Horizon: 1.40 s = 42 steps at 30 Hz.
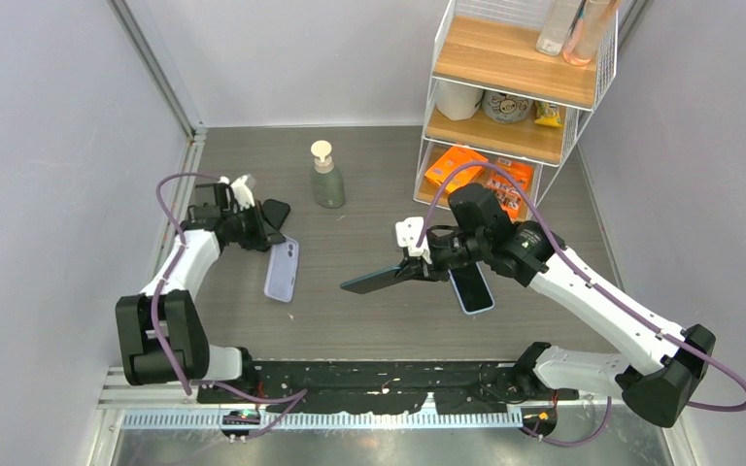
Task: Take the phone out of the phone case
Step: Place the phone case at the center of the board.
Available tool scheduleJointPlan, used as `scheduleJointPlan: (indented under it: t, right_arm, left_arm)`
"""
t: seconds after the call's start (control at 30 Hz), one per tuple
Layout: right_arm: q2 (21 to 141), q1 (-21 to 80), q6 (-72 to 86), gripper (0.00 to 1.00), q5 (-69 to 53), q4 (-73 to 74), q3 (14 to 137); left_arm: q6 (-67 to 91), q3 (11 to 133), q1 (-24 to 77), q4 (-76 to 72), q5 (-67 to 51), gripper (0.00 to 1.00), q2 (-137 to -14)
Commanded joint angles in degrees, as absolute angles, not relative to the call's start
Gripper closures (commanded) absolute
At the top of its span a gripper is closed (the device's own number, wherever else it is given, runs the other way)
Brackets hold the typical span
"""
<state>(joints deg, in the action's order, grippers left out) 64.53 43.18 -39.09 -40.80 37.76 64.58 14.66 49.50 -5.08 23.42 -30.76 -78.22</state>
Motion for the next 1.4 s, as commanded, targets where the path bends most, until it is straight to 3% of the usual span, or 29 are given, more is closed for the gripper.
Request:
scheduleJointPlan:
  t: [0.0,0.37,0.87,1.17,1.37]
  right_arm:
    - [63.5,42.8,-38.9,0.95,-43.0,33.2,65.4]
    - [64.3,42.7,-38.6,0.95,-42.7,33.2,65.8]
    - [65.9,42.6,-38.8,0.95,-42.5,34.3,67.0]
    - [65.5,42.4,-38.9,0.95,-42.4,34.3,66.5]
    - [65.9,42.5,-38.7,0.95,-42.7,34.2,66.5]
  left_arm:
    - [12.5,50.6,-8.5,25.9,-32.3,1.0,-79.2]
    - [20.9,56.7,-8.5,21.4,-36.9,1.0,-88.8]
    - [27.2,67.8,-2.8,17.3,-33.1,0.97,-101.1]
    - [25.8,68.7,-2.6,18.2,-31.6,0.68,-105.1]
    - [23.2,69.9,-2.6,20.7,-29.2,0.29,-103.3]
